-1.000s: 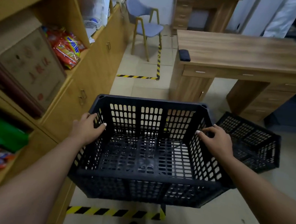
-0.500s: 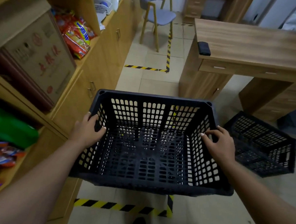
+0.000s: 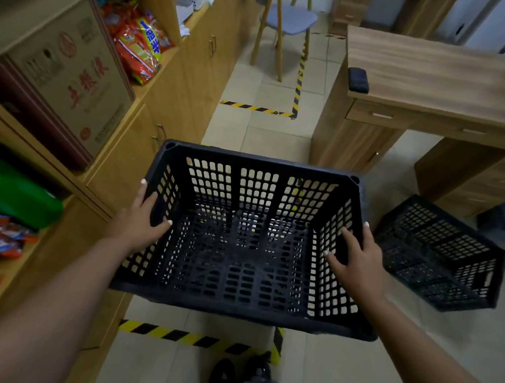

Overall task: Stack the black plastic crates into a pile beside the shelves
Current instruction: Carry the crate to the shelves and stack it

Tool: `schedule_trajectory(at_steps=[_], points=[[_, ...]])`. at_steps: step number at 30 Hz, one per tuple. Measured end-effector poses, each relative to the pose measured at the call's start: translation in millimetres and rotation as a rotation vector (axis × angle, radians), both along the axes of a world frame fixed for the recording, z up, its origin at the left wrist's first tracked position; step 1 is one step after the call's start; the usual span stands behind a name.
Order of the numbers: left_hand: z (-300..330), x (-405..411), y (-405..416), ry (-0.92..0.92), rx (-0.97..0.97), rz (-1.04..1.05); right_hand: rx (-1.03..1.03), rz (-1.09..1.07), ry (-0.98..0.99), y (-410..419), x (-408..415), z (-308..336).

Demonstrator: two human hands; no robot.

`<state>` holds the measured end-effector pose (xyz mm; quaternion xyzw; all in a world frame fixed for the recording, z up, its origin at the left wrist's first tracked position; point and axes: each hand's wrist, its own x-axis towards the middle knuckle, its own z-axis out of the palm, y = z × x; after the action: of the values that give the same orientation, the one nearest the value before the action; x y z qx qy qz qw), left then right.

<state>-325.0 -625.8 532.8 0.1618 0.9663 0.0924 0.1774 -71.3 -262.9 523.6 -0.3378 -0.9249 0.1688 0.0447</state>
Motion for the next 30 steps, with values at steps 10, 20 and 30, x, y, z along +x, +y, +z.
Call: schedule_trajectory(at_steps=[10,20,30], points=[[-6,3,-8,0.057,0.070,-0.017,-0.030,-0.019,0.003,4,-2,4],[-3,-5,-16,0.022,0.386,0.080,-0.199,-0.098,0.169,-9,-12,23],[8,-42,-22,0.045,0.350,0.030,-0.217,-0.141,0.223,-26,-33,28]])
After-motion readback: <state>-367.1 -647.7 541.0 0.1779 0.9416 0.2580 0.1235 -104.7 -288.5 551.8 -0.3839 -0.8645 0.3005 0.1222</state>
